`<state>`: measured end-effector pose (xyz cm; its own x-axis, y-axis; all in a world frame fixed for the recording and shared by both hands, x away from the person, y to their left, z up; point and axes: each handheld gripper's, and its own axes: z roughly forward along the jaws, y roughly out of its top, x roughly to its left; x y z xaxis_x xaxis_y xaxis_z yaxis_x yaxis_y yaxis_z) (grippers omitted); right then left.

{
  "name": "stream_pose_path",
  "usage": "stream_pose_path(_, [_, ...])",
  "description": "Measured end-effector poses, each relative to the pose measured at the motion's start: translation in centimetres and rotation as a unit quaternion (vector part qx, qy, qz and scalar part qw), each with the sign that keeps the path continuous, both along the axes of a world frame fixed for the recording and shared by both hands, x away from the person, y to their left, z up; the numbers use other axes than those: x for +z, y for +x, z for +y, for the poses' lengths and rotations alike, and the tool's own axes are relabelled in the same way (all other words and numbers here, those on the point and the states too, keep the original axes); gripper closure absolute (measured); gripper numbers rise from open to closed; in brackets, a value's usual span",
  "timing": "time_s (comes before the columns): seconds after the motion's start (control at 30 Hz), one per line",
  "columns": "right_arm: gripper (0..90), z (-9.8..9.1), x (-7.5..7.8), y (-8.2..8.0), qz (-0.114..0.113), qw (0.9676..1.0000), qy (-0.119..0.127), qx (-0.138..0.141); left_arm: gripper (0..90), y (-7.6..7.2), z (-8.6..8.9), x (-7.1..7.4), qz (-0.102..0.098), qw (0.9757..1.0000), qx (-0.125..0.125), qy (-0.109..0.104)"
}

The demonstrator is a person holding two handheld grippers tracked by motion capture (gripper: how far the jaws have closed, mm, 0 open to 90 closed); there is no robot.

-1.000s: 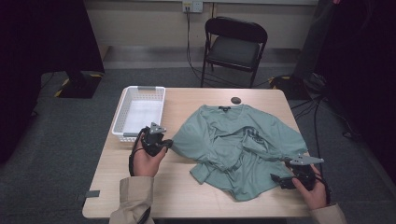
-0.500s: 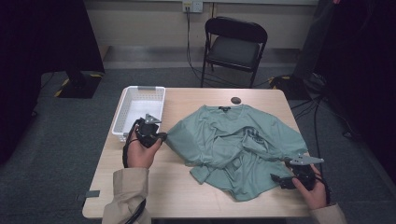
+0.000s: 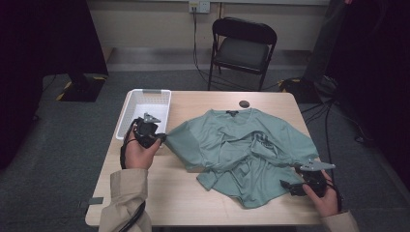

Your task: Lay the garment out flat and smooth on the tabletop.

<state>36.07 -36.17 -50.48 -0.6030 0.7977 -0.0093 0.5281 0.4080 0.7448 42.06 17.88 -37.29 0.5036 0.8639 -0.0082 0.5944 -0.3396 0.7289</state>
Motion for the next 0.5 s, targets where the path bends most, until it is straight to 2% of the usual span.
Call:
stream_pose_path(0.2, [10.5, 0.0, 0.0, 0.0, 0.000, 1.0000, 0.000, 0.000, 88.0, 1.8, 2.1, 0.1, 0.007, 0.9999, 0.015, 0.002])
stream_pose_path(0.37, [10.5, 0.0, 0.0, 0.0, 0.000, 1.0000, 0.000, 0.000, 88.1, 3.9, 4.6, 0.0, 0.009, 0.9988, 0.046, -0.012])
stream_pose_path(0.5, [10.5, 0.0, 0.0, 0.0, 0.000, 1.0000, 0.000, 0.000, 88.0, 5.4, 6.3, -1.2, 0.022, 0.9969, 0.069, -0.029])
